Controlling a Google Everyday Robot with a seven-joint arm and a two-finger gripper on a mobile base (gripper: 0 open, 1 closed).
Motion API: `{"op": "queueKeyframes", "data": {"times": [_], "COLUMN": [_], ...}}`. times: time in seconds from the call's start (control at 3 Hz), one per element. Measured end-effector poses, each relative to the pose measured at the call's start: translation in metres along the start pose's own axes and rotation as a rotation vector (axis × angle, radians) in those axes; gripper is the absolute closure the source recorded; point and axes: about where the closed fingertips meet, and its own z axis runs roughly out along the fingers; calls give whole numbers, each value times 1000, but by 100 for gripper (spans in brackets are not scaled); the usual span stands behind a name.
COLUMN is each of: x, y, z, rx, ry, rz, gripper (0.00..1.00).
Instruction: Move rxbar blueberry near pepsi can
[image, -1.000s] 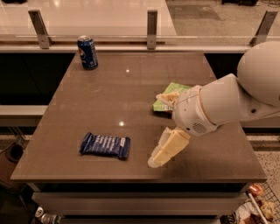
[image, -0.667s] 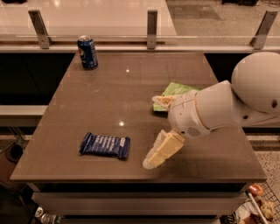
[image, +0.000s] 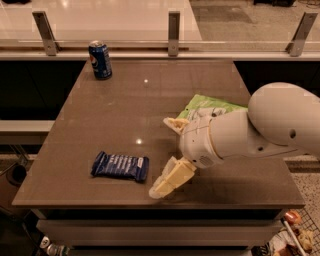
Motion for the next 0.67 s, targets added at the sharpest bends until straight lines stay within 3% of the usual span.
{"op": "queueKeyframes", "data": {"times": [0.67], "x": [-10], "y": [15], "z": [34], "rx": [-47], "ry": [-25], "rz": [24], "gripper": [0]}}
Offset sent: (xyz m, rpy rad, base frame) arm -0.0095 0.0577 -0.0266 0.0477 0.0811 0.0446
